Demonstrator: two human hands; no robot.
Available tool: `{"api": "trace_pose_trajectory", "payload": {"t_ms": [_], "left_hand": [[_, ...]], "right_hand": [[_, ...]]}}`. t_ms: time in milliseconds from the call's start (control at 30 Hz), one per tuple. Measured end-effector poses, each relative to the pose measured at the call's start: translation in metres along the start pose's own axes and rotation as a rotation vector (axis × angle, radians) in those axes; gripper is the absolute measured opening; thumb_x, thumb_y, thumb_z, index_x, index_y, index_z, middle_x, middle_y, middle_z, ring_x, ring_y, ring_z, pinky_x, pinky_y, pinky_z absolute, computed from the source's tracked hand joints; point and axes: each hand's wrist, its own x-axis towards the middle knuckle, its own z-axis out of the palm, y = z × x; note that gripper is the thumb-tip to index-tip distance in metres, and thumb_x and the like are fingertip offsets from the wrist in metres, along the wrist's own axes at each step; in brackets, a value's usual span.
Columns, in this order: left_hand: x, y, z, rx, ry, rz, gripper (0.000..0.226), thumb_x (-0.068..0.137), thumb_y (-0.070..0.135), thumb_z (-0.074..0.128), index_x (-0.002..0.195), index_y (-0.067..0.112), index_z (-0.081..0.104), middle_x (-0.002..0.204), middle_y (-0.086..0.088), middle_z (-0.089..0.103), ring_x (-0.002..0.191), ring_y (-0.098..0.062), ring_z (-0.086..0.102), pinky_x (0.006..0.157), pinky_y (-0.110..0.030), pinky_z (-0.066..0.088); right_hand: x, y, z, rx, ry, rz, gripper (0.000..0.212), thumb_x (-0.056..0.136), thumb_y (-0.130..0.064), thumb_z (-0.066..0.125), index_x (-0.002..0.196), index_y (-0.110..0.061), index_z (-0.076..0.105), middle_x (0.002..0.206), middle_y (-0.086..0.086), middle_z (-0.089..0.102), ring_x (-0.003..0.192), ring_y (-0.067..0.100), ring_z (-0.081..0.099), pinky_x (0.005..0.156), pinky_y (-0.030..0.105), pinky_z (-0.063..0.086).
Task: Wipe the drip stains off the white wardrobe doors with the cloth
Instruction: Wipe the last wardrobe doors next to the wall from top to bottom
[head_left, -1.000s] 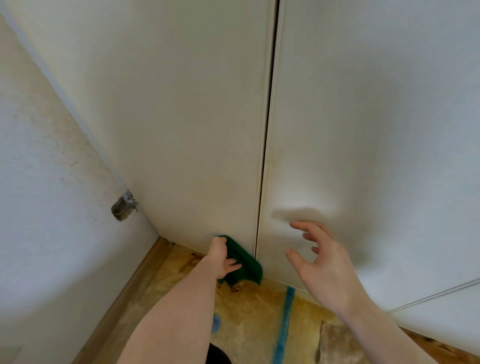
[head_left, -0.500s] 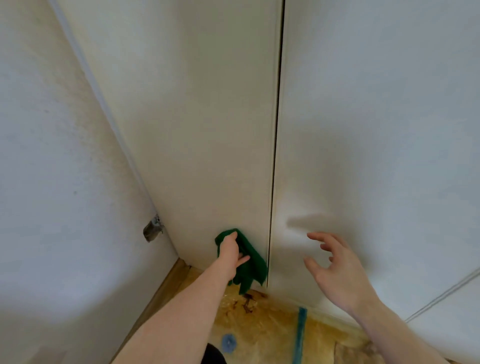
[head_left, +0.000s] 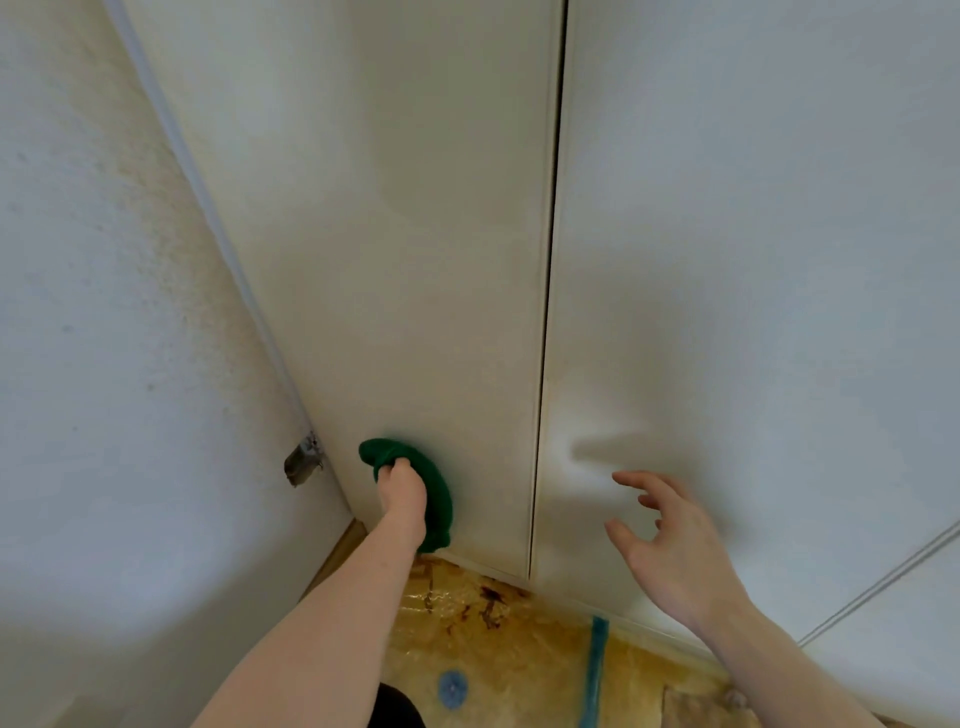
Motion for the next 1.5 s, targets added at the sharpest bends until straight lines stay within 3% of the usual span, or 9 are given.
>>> {"api": "trace_pose_trajectory", "payload": {"t_ms": [400, 533, 667, 833, 933, 1000, 1100, 1300, 1500], "left_hand": [[0.054, -0.018, -0.003, 0.123, -0.015, 0.075, 0.069, 0.097, 0.039, 0.048, 0.159, 0.025, 0.022, 0.157, -0.007, 0.032, 0.141, -0.037, 0.033, 0.118, -0.059, 0.029], [0.037, -0.033, 0.006, 0.25, -0.037, -0.009, 0.064, 0.102, 0.031, 0.048, 0.158, 0.012, 0.022, 0.151, -0.017, 0.04, 0.134, -0.04, 0.044, 0.108, -0.056, 0.044], [0.01, -0.048, 0.025, 0.378, -0.155, -0.08, 0.057, 0.101, 0.023, 0.048, 0.153, 0.006, 0.033, 0.151, -0.018, 0.043, 0.132, -0.038, 0.051, 0.092, -0.05, 0.055], [-0.033, -0.062, 0.044, 0.506, -0.36, -0.253, 0.058, 0.103, 0.031, 0.046, 0.154, 0.009, 0.032, 0.152, -0.018, 0.042, 0.134, -0.037, 0.049, 0.091, -0.046, 0.058], [-0.062, -0.067, 0.05, 0.572, -0.544, -0.356, 0.053, 0.108, 0.039, 0.04, 0.153, 0.012, 0.031, 0.149, -0.017, 0.046, 0.129, -0.032, 0.052, 0.069, -0.031, 0.057], [-0.066, -0.066, 0.05, 0.555, -0.564, -0.342, 0.05, 0.109, 0.037, 0.038, 0.152, 0.012, 0.033, 0.141, -0.015, 0.052, 0.121, -0.03, 0.056, 0.066, -0.029, 0.055], [-0.063, -0.06, 0.044, 0.455, -0.471, -0.296, 0.049, 0.108, 0.034, 0.041, 0.151, 0.011, 0.033, 0.128, -0.013, 0.057, 0.113, -0.027, 0.059, 0.07, -0.033, 0.057], [-0.03, -0.039, 0.016, 0.277, -0.226, -0.084, 0.07, 0.104, 0.042, 0.048, 0.16, 0.023, 0.01, 0.149, -0.018, 0.043, 0.13, -0.036, 0.049, 0.102, -0.049, 0.052], [0.007, -0.003, -0.011, 0.008, -0.004, 0.059, 0.084, 0.094, 0.06, 0.055, 0.16, 0.022, 0.019, 0.153, -0.008, 0.042, 0.133, -0.036, 0.046, 0.113, -0.052, 0.04]], "right_hand": [[0.017, 0.014, 0.011, 0.004, -0.046, -0.038, 0.045, 0.094, -0.026, 0.07, 0.134, -0.041, 0.056, 0.132, -0.025, 0.049, 0.12, -0.001, 0.05, 0.096, 0.017, 0.038], [0.015, 0.014, 0.011, 0.007, -0.051, -0.036, 0.044, 0.094, -0.026, 0.07, 0.133, -0.041, 0.056, 0.131, -0.025, 0.049, 0.119, -0.001, 0.05, 0.097, 0.017, 0.038], [0.011, 0.019, 0.002, 0.001, -0.041, -0.022, 0.044, 0.093, -0.026, 0.07, 0.132, -0.042, 0.056, 0.132, -0.025, 0.049, 0.12, 0.0, 0.05, 0.099, 0.021, 0.04], [0.003, 0.019, -0.008, -0.023, -0.027, -0.01, 0.043, 0.093, -0.025, 0.071, 0.131, -0.04, 0.057, 0.131, -0.022, 0.05, 0.118, 0.004, 0.052, 0.098, 0.024, 0.042], [0.0, 0.016, -0.012, -0.028, -0.019, -0.009, 0.045, 0.093, -0.024, 0.07, 0.132, -0.039, 0.057, 0.132, -0.02, 0.05, 0.118, 0.006, 0.052, 0.1, 0.027, 0.044], [-0.001, 0.014, -0.014, -0.025, -0.009, 0.003, 0.045, 0.093, -0.024, 0.07, 0.133, -0.038, 0.056, 0.133, -0.02, 0.05, 0.118, 0.007, 0.052, 0.099, 0.028, 0.045], [-0.003, 0.01, -0.015, -0.012, -0.009, 0.01, 0.045, 0.093, -0.025, 0.07, 0.133, -0.039, 0.056, 0.134, -0.018, 0.05, 0.118, 0.007, 0.051, 0.098, 0.028, 0.045], [-0.005, 0.01, -0.017, -0.011, -0.019, 0.016, 0.043, 0.093, -0.026, 0.07, 0.132, -0.039, 0.056, 0.134, -0.02, 0.049, 0.117, 0.005, 0.051, 0.093, 0.023, 0.04], [0.001, 0.01, -0.011, 0.01, -0.022, 0.009, 0.043, 0.093, -0.025, 0.07, 0.13, -0.04, 0.056, 0.131, -0.023, 0.049, 0.118, 0.004, 0.051, 0.091, 0.021, 0.04]]}}
